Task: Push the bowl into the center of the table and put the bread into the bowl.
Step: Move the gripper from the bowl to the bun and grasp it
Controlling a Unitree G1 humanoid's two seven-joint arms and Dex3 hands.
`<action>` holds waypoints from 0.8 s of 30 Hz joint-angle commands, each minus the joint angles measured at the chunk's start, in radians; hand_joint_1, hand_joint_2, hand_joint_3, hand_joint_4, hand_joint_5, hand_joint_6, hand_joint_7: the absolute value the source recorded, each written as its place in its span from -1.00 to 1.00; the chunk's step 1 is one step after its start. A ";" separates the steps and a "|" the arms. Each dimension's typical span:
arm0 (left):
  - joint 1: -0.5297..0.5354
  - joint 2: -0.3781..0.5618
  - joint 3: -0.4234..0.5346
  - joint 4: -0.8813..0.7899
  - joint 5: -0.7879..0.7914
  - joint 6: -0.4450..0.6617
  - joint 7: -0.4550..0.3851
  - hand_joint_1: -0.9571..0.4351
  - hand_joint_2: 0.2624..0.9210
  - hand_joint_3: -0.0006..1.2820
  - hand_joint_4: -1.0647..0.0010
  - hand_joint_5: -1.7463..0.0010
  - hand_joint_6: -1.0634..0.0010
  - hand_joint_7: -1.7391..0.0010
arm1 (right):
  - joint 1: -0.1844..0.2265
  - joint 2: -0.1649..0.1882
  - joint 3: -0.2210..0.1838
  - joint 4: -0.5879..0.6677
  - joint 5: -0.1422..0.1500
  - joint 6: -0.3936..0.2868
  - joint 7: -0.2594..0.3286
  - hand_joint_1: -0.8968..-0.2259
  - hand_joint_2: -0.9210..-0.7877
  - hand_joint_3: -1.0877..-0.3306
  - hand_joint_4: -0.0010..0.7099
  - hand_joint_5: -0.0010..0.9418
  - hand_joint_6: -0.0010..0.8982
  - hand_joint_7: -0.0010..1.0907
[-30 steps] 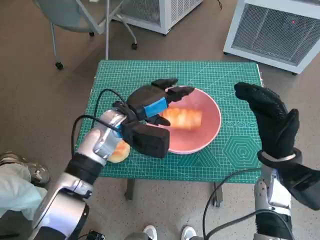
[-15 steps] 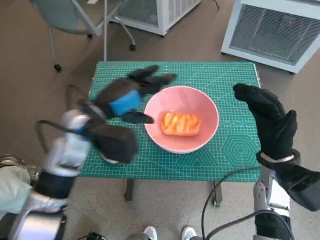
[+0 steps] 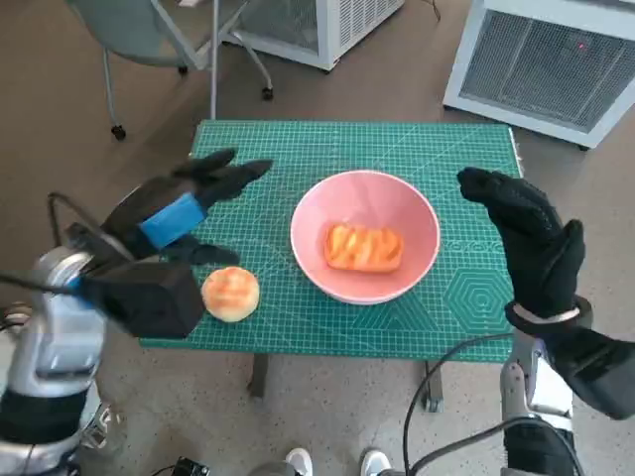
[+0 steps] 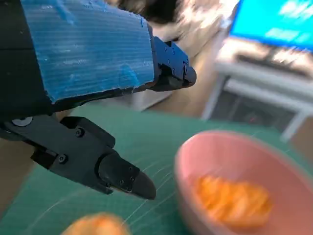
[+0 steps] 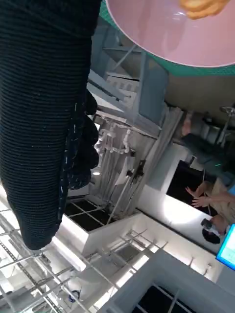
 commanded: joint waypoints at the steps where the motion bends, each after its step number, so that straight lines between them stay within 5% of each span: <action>1: 0.049 0.046 0.024 -0.034 -0.031 0.026 -0.050 0.05 0.37 -1.00 0.77 1.00 0.51 0.99 | 0.014 0.005 0.003 0.018 0.015 0.013 0.015 -0.25 -1.00 -0.09 -0.78 -1.00 -1.00 -0.29; 24: 0.084 0.001 -0.119 0.198 0.015 -0.023 -0.014 0.04 0.40 -0.99 0.76 1.00 0.53 1.00 | 0.000 -0.004 0.002 0.046 0.008 0.016 0.032 -0.25 -1.00 -0.10 -0.78 -1.00 -1.00 -0.32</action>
